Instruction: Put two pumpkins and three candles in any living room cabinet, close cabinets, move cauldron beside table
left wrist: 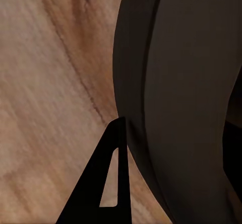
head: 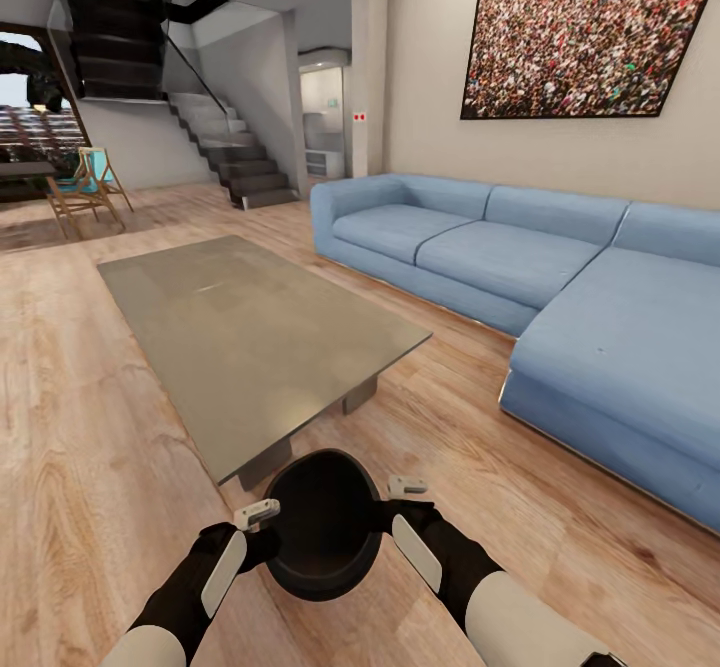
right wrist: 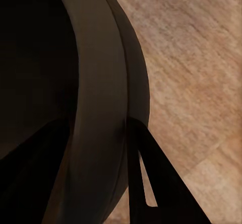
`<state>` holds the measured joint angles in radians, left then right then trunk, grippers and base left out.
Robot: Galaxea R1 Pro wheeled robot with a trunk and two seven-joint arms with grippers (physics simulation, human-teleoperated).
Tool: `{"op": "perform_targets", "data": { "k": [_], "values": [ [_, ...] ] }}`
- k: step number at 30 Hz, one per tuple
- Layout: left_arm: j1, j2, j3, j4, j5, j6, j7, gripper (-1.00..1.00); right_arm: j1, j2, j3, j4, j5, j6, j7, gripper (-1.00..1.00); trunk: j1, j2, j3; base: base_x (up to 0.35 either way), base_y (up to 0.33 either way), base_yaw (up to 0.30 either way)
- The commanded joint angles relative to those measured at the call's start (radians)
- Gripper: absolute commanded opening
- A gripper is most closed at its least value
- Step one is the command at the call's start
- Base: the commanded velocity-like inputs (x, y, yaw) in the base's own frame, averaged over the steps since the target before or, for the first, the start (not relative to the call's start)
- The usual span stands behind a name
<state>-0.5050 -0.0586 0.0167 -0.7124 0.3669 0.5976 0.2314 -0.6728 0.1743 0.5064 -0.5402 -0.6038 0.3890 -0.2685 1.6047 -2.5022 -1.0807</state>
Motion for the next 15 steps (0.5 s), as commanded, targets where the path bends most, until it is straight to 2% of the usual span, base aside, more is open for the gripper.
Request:
{"op": "perform_targets", "data": {
  "k": [1, 15],
  "values": [
    [0.0, 0.0, 0.002, 0.001, -0.013, 0.002, 0.001, -1.0, -0.001, 0.0, -0.002, -0.006, 0.006, -0.002, 0.0, -1.0, 0.0, 0.0, 0.0, 0.0, 0.0, 0.0],
    [0.0, 0.0, 0.003, 0.001, -0.013, 0.002, 0.001, -1.0, -0.001, 0.0, -0.002, -0.006, 0.006, -0.002, 0.0, -1.0, 0.006, -0.003, -0.054, 0.0, 0.0, 0.0]
  ]
}}
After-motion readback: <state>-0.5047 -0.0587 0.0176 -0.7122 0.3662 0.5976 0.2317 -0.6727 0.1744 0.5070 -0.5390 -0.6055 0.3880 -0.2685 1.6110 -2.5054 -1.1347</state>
